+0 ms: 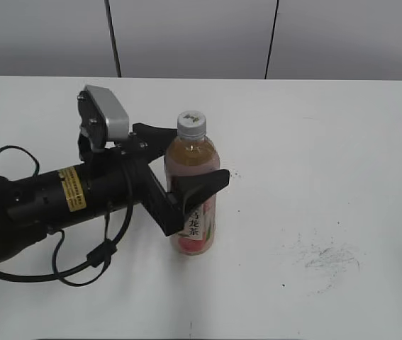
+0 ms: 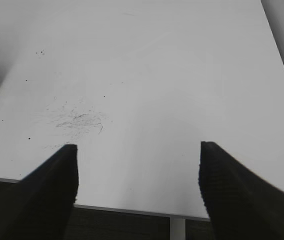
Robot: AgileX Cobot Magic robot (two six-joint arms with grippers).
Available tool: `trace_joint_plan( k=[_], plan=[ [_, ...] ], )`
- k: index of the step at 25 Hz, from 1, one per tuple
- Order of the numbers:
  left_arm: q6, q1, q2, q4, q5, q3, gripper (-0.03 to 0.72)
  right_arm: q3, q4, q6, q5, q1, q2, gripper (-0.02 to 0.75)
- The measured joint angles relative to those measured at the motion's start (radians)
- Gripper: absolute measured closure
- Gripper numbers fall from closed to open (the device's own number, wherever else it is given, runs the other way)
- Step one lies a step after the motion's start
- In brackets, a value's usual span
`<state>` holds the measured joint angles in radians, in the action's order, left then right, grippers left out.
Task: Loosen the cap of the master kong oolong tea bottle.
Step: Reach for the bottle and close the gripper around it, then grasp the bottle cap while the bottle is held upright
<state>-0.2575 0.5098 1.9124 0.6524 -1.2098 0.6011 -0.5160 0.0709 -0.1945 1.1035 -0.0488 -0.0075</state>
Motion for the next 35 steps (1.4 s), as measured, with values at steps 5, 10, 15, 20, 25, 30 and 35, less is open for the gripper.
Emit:
trace_joint_plan(
  k=[5, 10, 15, 20, 25, 30, 35],
  plan=[
    [0.0, 0.007, 0.049, -0.007, 0.001, 0.039, 0.103, 0.0, 0.0, 0.0, 0.0, 0.0, 0.0, 0.174],
    [0.0, 0.007, 0.058, -0.007, 0.0, 0.05, 0.132, 0.0, 0.0, 0.0, 0.0, 0.0, 0.0, 0.174],
    [-0.001, 0.009, 0.058, -0.004, 0.0, 0.051, 0.243, 0.0, 0.0, 0.0, 0.0, 0.0, 0.0, 0.174],
    [-0.001, 0.009, 0.058, -0.003, 0.0, 0.051, 0.243, 0.0, 0.0, 0.0, 0.0, 0.0, 0.0, 0.174],
    [-0.001, 0.009, 0.058, -0.003, 0.0, 0.051, 0.243, 0.0, 0.0, 0.0, 0.0, 0.0, 0.0, 0.174],
    [-0.001, 0.009, 0.058, -0.003, 0.0, 0.051, 0.243, 0.0, 0.0, 0.0, 0.0, 0.0, 0.0, 0.174],
    [-0.001, 0.009, 0.058, -0.003, 0.0, 0.051, 0.243, 0.0, 0.0, 0.0, 0.0, 0.0, 0.0, 0.174]
  ],
)
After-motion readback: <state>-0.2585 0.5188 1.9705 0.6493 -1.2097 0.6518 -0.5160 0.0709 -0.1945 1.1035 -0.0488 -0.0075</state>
